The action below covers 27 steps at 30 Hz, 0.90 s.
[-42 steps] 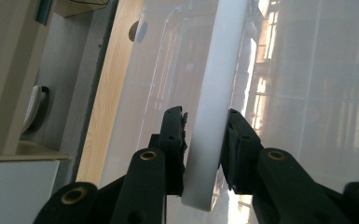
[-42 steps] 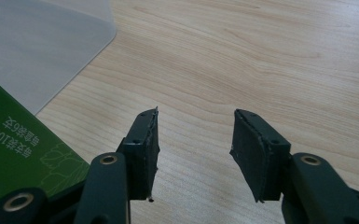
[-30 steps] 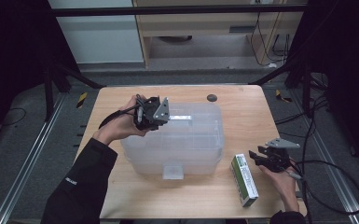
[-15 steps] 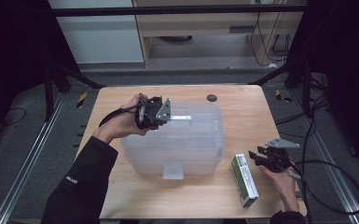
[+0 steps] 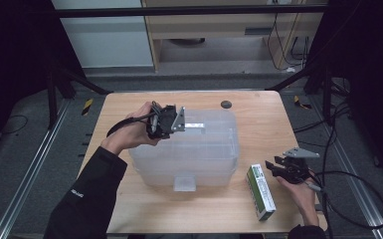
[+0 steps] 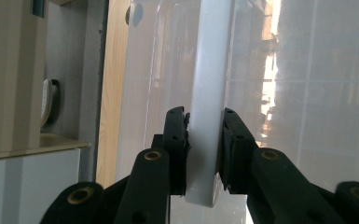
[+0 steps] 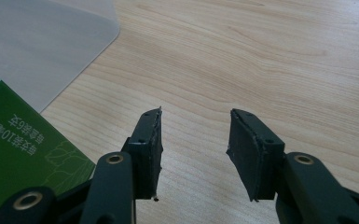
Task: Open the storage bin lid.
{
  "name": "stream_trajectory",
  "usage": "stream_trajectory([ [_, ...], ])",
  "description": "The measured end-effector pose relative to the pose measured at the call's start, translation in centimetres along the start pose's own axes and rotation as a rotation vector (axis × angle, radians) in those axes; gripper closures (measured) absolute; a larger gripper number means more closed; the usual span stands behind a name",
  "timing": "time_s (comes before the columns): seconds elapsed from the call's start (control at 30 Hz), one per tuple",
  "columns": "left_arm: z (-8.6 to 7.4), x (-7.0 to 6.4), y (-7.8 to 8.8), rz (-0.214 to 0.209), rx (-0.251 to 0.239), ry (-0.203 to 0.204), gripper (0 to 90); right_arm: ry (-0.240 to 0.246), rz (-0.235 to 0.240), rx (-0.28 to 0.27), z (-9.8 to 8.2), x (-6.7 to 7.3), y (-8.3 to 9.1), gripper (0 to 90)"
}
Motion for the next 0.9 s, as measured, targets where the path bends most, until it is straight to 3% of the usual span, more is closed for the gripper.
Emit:
stream_trajectory([
  [0.17, 0.0, 0.0, 0.0, 0.001, 0.002, -0.019, 75.3, -0.004, 0.003, -0.002, 0.1, 0.1, 0.0, 56.0],
  [0.47, 0.1, 0.2, 0.2, 0.006, 0.005, -0.001, 74.9, 0.009, 0.011, -0.025, 0.4, 0.2, 0.5, 61.7],
  [0.5, 0.1, 0.4, 0.3, 0.014, 0.012, -0.014, 74.9, 0.003, 0.012, -0.031, 0.5, 0.3, 0.6, 62.0],
  [0.9, -0.3, 2.0, 0.8, 0.058, -0.023, 0.067, 72.9, 0.020, 0.060, -0.098, 2.4, 1.3, 2.2, 69.6],
])
Point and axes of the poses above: each handheld gripper's, and its own axes: y roughly backward along the jaws, z roughly out of its top, x roughly to its left, the point moved 2 cm from there along -y, roughly forward along the jaws, and after that the axes turned 2 degrees about -y, right-handed, at the moved point
